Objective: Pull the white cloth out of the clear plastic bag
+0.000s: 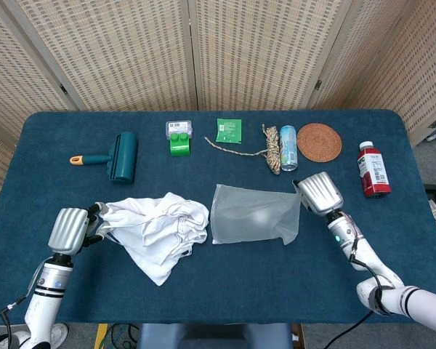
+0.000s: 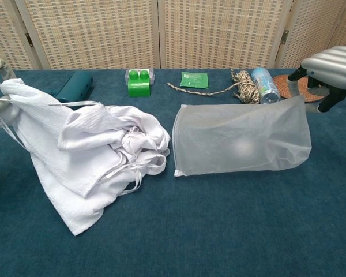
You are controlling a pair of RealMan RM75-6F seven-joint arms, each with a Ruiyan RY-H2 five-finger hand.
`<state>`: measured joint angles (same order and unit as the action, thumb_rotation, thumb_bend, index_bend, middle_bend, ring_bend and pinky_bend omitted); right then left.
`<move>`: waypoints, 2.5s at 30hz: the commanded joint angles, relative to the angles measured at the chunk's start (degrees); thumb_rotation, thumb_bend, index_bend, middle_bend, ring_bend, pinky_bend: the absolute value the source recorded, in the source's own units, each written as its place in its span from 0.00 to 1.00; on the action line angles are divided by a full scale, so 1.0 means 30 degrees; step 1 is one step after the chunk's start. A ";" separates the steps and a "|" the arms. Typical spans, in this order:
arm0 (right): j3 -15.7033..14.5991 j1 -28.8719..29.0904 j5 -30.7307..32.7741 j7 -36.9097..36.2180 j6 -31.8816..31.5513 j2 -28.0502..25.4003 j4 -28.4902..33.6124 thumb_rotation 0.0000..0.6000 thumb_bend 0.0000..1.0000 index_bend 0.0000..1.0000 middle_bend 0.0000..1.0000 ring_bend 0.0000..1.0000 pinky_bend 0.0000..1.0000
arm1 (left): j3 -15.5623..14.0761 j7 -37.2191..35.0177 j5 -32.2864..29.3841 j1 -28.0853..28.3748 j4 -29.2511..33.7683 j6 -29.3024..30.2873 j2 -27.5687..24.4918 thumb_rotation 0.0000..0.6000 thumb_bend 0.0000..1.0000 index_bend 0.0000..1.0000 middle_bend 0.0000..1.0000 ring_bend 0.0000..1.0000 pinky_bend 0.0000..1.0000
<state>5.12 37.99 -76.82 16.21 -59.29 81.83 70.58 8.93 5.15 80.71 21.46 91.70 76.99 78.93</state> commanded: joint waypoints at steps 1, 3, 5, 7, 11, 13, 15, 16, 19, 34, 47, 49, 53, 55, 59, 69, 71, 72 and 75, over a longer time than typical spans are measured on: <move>0.0110 -0.0050 0.0114 0.0071 0.0018 -0.0058 0.0120 1.00 0.02 0.34 1.00 1.00 1.00 | 0.0008 0.0032 -0.0017 -0.0016 0.0147 0.0028 -0.0100 1.00 0.66 0.70 1.00 0.88 0.96; 0.0214 -0.0104 0.0323 0.0257 0.0093 -0.0251 0.0383 1.00 0.00 0.23 1.00 0.99 1.00 | -0.0012 -0.0010 0.0034 -0.0008 0.0120 0.0019 -0.0162 1.00 0.66 0.61 1.00 0.87 0.96; 0.0347 -0.0161 0.0530 0.0431 0.0113 -0.0527 0.0774 1.00 0.00 0.09 0.98 0.94 0.98 | -0.0030 -0.0012 0.0105 -0.0045 0.0119 0.0122 -0.0199 1.00 0.66 0.51 1.00 0.87 0.96; 0.0438 -0.0241 0.0607 0.0504 0.0022 -0.0788 0.1127 1.00 0.00 0.03 0.91 0.87 0.93 | -0.0015 -0.0056 0.0176 -0.0084 0.0111 0.0236 -0.0302 1.00 0.65 0.40 1.00 0.86 0.96; 0.0630 -0.0546 0.0520 0.0393 -0.0572 -0.1365 0.2001 1.00 0.00 0.00 0.66 0.65 0.82 | -0.0027 0.0142 0.0368 -0.0212 0.0176 0.0564 -0.0587 1.00 0.34 0.20 0.97 0.82 0.95; 0.0693 -0.0706 0.0420 0.0351 -0.0885 -0.1658 0.2441 1.00 0.00 0.00 0.55 0.56 0.79 | -0.0049 0.0271 0.0529 -0.0286 0.0176 0.0772 -0.0734 1.00 0.19 0.14 0.91 0.77 0.93; 0.0732 -0.0846 0.0334 0.0342 -0.1146 -0.1887 0.2797 1.00 0.00 0.00 0.46 0.48 0.75 | -0.0061 0.0419 0.0567 -0.0322 0.0229 0.0827 -0.0906 1.00 0.10 0.09 0.79 0.70 0.90; 0.0744 -0.0942 0.0236 0.0295 -0.1331 -0.2025 0.3015 1.00 0.00 0.00 0.42 0.45 0.73 | -0.0062 0.0565 0.0543 -0.0340 0.0297 0.0824 -0.1038 1.00 0.07 0.08 0.74 0.68 0.89; 0.0736 -0.1224 -0.0131 0.0030 -0.1880 -0.2358 0.3526 1.00 0.00 0.00 0.35 0.37 0.67 | -0.0059 0.0884 0.0447 -0.0336 0.0450 0.0714 -0.1341 1.00 0.03 0.07 0.52 0.60 0.82; 0.0253 -0.3838 -0.1477 -0.1070 -0.5250 -0.4894 0.6351 1.00 0.00 0.00 0.29 0.30 0.56 | -0.0922 0.1823 0.0620 -0.0777 0.1826 -0.0148 -0.4660 1.00 0.00 0.07 0.10 0.20 0.41; 0.0434 -0.4254 -0.1707 -0.1652 -0.5278 -0.4705 0.6015 1.00 0.00 0.00 0.29 0.30 0.54 | -0.1263 0.7964 -0.0432 -0.0418 0.2505 -0.1044 -0.5103 1.00 0.00 0.00 0.09 0.19 0.37; 0.0469 -0.4206 -0.1733 -0.1646 -0.5143 -0.4593 0.5938 1.00 0.00 0.00 0.29 0.30 0.54 | -0.1204 0.9107 -0.0882 -0.0367 0.2766 -0.1011 -0.4823 1.00 0.00 0.00 0.09 0.19 0.37; 0.0545 -0.4164 -0.1771 -0.1688 -0.4995 -0.4438 0.5843 1.00 0.00 0.00 0.29 0.30 0.54 | -0.0977 0.9279 -0.1658 -0.0215 0.3294 -0.1224 -0.4381 1.00 0.00 0.00 0.09 0.19 0.38; 0.0588 -0.4160 -0.1811 -0.1723 -0.4986 -0.4397 0.5831 1.00 0.00 0.00 0.29 0.30 0.54 | -0.0856 0.8703 -0.1998 -0.0141 0.3456 -0.1454 -0.4238 1.00 0.00 0.00 0.10 0.19 0.38; 0.0744 -0.4119 -0.2050 -0.1995 -0.5086 -0.4363 0.5907 1.00 0.00 0.01 0.29 0.30 0.54 | -0.0676 0.7474 -0.2078 0.0108 0.3188 -0.1769 -0.3656 1.00 0.00 0.00 0.10 0.19 0.38; 0.1190 -0.3965 -0.2701 -0.2074 -0.5435 -0.4910 0.6862 1.00 0.00 0.01 0.29 0.30 0.54 | -0.0778 0.8048 -0.2160 0.0919 0.1865 -0.2427 -0.1805 1.00 0.00 0.00 0.10 0.20 0.38; 0.1199 -0.3955 -0.2694 -0.2032 -0.5368 -0.4918 0.6920 1.00 0.00 0.01 0.29 0.30 0.54 | -0.0822 0.8239 -0.2363 0.1033 0.1598 -0.2599 -0.1532 1.00 0.00 0.00 0.10 0.20 0.38; 0.1200 -0.3950 -0.2678 -0.2025 -0.5327 -0.4905 0.6925 1.00 0.00 0.01 0.29 0.30 0.54 | -0.0834 0.8336 -0.2477 0.1067 0.1485 -0.2651 -0.1429 1.00 0.00 0.00 0.10 0.20 0.38; 0.1193 -0.3938 -0.2606 -0.2050 -0.5185 -0.4812 0.6850 1.00 0.00 0.01 0.29 0.30 0.54 | -0.0871 0.8566 -0.2944 0.1148 0.1260 -0.2862 -0.1171 1.00 0.00 0.00 0.10 0.20 0.38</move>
<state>8.71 26.17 -84.66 10.07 -74.87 67.37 91.15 6.38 30.95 72.38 24.75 95.73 68.74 75.07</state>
